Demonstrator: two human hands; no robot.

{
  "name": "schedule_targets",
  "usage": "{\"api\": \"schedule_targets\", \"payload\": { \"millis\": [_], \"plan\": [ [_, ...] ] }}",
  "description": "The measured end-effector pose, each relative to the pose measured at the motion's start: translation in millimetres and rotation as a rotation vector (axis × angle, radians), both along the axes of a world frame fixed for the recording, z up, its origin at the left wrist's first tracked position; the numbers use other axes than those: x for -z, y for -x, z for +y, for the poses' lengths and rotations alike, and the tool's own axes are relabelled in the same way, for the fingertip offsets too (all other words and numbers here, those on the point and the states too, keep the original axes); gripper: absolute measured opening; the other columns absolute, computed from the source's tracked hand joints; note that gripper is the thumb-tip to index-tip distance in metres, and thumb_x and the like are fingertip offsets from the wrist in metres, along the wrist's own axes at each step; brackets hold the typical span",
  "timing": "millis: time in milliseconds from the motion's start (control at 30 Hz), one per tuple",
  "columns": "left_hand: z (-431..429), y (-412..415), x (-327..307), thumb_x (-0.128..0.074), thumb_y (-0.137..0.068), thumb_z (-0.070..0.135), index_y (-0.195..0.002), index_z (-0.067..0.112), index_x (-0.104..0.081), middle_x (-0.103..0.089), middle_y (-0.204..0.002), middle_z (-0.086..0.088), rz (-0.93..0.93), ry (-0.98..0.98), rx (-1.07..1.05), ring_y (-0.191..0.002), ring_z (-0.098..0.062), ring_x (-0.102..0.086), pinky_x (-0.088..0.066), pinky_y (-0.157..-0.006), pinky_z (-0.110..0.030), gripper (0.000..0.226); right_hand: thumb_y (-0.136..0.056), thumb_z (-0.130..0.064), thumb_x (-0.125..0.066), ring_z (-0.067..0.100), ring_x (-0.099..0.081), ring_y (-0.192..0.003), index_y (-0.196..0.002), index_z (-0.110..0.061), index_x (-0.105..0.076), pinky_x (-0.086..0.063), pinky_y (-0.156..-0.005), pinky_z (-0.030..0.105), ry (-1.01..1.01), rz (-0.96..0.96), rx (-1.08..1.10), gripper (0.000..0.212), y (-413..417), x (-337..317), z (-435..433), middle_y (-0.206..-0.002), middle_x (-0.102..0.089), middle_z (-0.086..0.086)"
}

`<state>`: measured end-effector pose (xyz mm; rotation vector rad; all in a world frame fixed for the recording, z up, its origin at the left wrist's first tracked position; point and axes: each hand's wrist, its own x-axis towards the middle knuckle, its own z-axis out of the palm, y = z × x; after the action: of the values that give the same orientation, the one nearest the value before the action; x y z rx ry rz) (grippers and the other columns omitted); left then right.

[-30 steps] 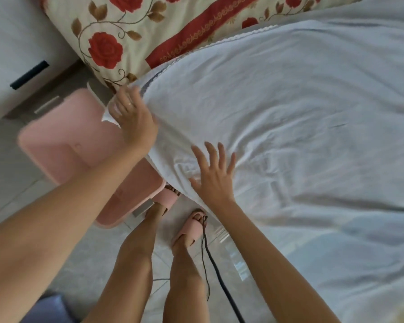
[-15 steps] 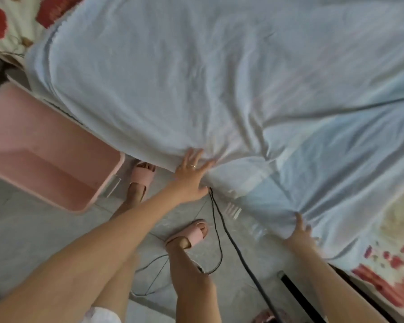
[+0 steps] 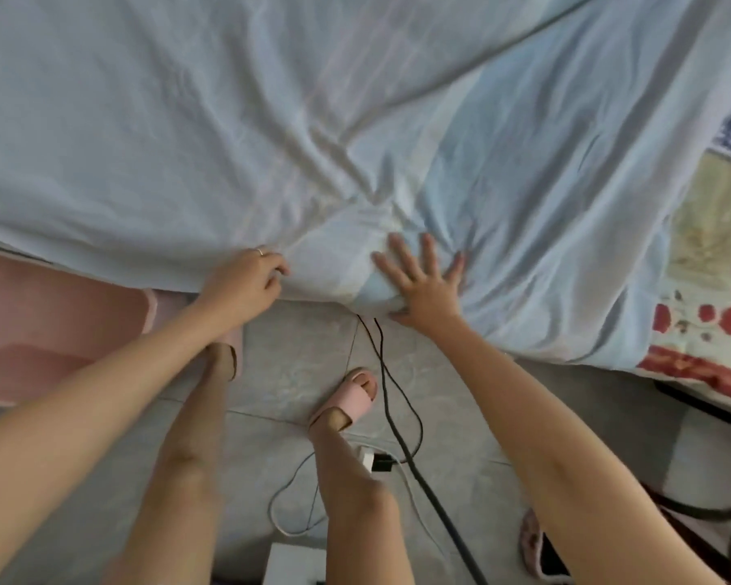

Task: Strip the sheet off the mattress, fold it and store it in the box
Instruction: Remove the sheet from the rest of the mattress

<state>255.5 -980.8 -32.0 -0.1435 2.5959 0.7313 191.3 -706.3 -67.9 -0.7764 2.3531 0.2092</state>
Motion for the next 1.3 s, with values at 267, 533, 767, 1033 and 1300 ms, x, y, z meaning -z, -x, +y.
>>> {"api": "schedule_targets", "payload": {
  "millis": [267,533,767,1033,1300],
  "plan": [
    [152,0,4,-0.058,-0.088,0.027,-0.129,0.011,-0.049,-0.045,-0.129,-0.011,-0.308,-0.116,0.161,-0.116,-0.027,-0.049,-0.039,-0.094,-0.031,0.045,-0.080,0.007,-0.054,0.034,-0.022,-0.138,-0.148,-0.028,-0.011,-0.043,-0.096,0.054,-0.076,0.160,0.761,0.087,-34,-40,219,-0.157,-0.003,0.000],
    [278,-21,-6,-0.054,-0.090,0.024,-0.133,0.015,-0.047,-0.034,-0.144,-0.007,-0.222,-0.136,0.321,-0.132,-0.024,-0.034,-0.034,-0.104,-0.035,0.044,-0.090,-0.019,-0.059,0.024,-0.054,-0.104,-0.125,-0.005,-0.045,-0.047,-0.094,0.035,0.621,0.142,2.184,0.040,-55,-15,242,-0.123,-0.055,0.010],
    [271,-11,3,-0.051,-0.092,0.036,-0.149,0.016,-0.019,0.007,-0.158,-0.011,-0.112,0.220,0.477,-0.145,-0.032,0.008,-0.004,-0.117,-0.045,0.069,-0.090,-0.024,-0.062,0.013,-0.055,-0.088,-0.109,-0.007,-0.059,-0.040,-0.075,0.021,0.639,0.277,1.982,0.025,-61,3,259,-0.097,-0.059,-0.001],
    [281,-1,7,-0.043,-0.095,0.039,-0.151,0.012,-0.010,0.009,-0.157,-0.019,-0.180,0.448,0.642,-0.143,-0.042,0.001,-0.012,-0.117,-0.049,0.070,-0.094,-0.017,-0.052,0.017,-0.055,-0.075,-0.085,-0.011,-0.053,-0.044,-0.067,0.029,0.489,0.426,1.754,0.011,-71,-15,281,-0.080,-0.056,-0.002],
    [299,-23,1,-0.054,-0.089,0.034,-0.148,0.010,-0.020,0.015,-0.156,-0.018,-0.211,0.258,0.527,-0.144,-0.033,0.009,-0.019,-0.114,-0.046,0.072,-0.098,-0.022,-0.044,0.026,-0.058,-0.100,-0.107,-0.004,-0.054,-0.037,-0.077,0.027,0.282,0.581,1.770,0.023,-75,-52,388,-0.110,-0.062,0.015]
  ]
}}
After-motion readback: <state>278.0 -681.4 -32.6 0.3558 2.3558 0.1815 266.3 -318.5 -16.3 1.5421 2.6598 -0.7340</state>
